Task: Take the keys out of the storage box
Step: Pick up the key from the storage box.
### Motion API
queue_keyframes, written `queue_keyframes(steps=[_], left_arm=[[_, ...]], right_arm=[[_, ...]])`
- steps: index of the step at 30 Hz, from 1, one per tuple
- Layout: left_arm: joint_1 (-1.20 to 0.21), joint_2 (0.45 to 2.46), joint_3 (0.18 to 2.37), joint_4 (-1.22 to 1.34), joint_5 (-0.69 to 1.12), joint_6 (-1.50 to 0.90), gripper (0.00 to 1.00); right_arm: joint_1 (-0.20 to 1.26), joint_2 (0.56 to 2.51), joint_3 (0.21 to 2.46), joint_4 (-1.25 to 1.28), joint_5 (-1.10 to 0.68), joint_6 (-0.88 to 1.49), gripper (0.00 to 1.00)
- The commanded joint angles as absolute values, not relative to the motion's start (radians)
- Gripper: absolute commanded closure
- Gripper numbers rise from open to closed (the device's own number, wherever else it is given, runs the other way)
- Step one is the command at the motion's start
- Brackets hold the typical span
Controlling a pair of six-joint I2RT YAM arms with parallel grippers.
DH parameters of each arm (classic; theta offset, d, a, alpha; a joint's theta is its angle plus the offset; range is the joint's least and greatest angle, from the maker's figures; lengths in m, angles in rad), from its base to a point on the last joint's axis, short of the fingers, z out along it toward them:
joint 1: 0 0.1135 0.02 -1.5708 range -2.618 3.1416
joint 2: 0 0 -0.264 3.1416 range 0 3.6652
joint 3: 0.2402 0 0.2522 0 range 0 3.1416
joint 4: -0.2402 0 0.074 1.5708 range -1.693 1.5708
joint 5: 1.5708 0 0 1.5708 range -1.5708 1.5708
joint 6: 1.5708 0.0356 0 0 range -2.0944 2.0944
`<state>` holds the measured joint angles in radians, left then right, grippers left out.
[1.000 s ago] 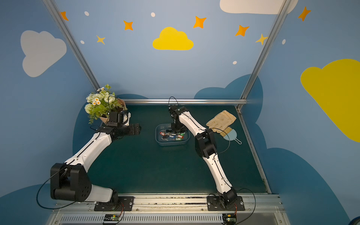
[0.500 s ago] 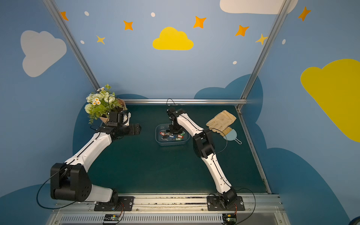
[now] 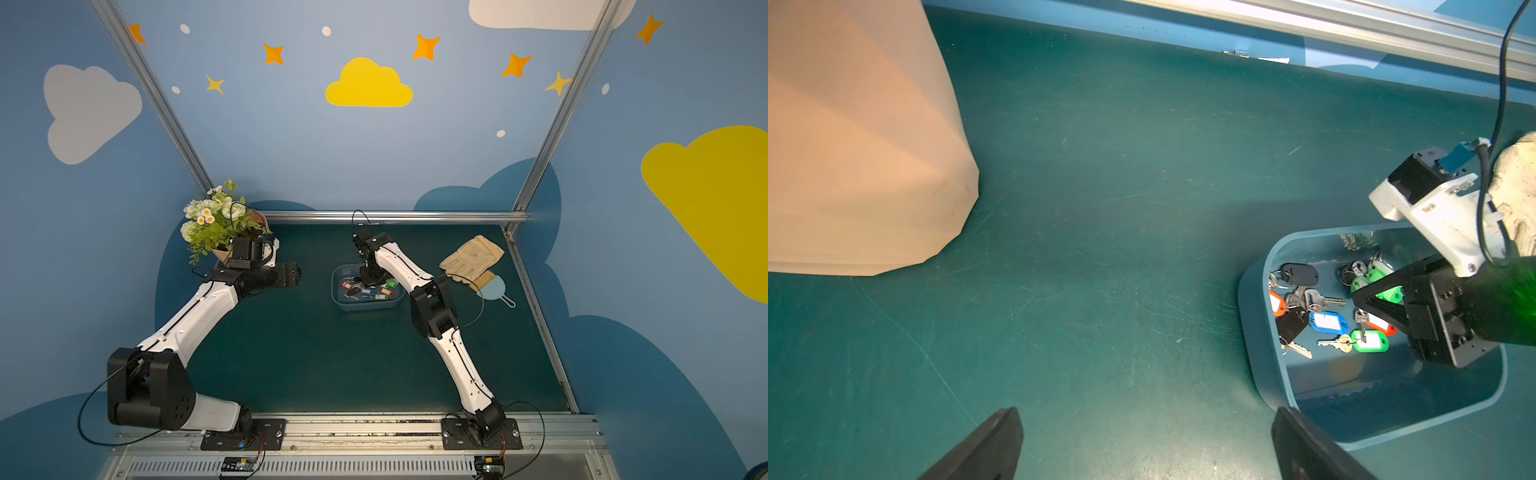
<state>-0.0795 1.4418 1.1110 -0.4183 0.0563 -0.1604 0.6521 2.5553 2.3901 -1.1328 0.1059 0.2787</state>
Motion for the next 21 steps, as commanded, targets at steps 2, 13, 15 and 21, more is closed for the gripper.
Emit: queue_keyframes(steps=[2,13,15,21], left_arm=[[-0.081,1.451,1.132,-0.422,0.060,-0.149,0.00],[-0.081,1.449,1.136,-0.417,0.063,-0.148,0.00],[-0.081,1.449,1.145,-0.418,0.071,-0.146,0.00],[-0.088,1.453,1.207,-0.415,0.181,-0.164,0.00]], right_arm=[[0.662,2.470,2.409,-1.150,0.110,0.244,1.00],[0.664,2.391,2.382,-1.186,0.105,0.241,1.00],[0.663,2.358,2.385,-1.211,0.088,0.264,1.00],[0.660,2.158,2.217,-1.193,0.014,0.202,1.00]])
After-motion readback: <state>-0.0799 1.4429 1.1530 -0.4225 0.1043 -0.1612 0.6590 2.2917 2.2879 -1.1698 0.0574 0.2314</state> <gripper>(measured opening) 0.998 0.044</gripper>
